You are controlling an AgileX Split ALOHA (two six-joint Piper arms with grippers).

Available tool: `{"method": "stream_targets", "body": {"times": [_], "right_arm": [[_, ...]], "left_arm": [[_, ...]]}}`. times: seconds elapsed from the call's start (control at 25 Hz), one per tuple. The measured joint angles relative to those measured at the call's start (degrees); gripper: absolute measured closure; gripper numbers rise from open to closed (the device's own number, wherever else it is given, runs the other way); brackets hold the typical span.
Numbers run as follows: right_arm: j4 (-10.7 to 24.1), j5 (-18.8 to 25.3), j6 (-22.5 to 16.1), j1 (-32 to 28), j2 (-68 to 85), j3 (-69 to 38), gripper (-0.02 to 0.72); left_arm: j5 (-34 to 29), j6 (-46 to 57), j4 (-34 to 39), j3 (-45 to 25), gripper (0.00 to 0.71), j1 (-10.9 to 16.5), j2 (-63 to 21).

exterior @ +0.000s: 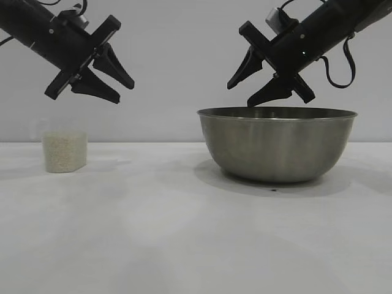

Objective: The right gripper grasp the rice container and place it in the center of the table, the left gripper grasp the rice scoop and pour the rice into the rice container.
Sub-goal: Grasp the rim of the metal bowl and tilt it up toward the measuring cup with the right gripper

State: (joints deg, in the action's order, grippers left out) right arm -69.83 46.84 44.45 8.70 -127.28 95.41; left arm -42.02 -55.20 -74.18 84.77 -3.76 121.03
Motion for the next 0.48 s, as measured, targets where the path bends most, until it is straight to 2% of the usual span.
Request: {"method": "stream_targets", "body": {"times": [0.48], "right_arm": [[-0.1,1.9,-0.5,0.0,0.0,0.0,0.325]], "left_arm": [[-2.8,0.0,0.0,0.0,0.469,0.0,0.0]]}}
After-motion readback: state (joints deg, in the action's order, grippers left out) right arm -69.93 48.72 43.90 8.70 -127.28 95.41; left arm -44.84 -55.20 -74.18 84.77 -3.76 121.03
